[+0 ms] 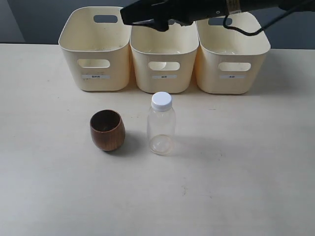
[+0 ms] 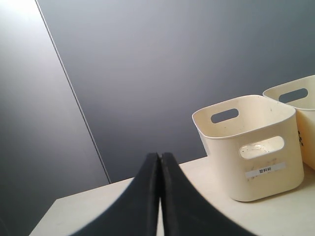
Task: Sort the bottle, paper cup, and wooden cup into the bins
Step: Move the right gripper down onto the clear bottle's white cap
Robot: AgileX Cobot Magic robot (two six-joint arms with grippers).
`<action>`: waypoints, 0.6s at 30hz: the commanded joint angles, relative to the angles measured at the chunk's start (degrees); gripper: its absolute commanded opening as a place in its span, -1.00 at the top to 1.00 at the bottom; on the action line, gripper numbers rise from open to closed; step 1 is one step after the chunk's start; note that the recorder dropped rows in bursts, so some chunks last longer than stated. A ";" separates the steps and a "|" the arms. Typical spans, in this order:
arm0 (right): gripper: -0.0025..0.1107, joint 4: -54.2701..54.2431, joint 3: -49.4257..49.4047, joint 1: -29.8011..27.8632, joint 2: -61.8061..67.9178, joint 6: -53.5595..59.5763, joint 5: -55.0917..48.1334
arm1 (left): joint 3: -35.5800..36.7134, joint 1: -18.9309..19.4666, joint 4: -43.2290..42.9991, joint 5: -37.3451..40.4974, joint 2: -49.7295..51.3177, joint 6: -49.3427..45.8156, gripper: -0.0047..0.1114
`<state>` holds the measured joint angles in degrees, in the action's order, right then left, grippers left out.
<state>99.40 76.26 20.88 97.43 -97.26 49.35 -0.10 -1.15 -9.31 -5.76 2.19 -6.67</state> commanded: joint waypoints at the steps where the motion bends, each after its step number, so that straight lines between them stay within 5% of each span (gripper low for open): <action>1: -0.20 0.54 -5.27 -0.92 -2.52 -0.18 3.08 | 0.10 -0.08 -0.02 -0.35 -0.13 0.13 0.92; 18: -0.20 0.54 -19.63 -0.92 -2.63 13.33 -12.64 | 0.10 -0.08 -0.02 -0.35 -0.13 0.13 0.92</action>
<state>100.07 58.84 20.27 95.33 -86.90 40.77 -0.10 -1.15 -9.31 -5.76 2.19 -6.67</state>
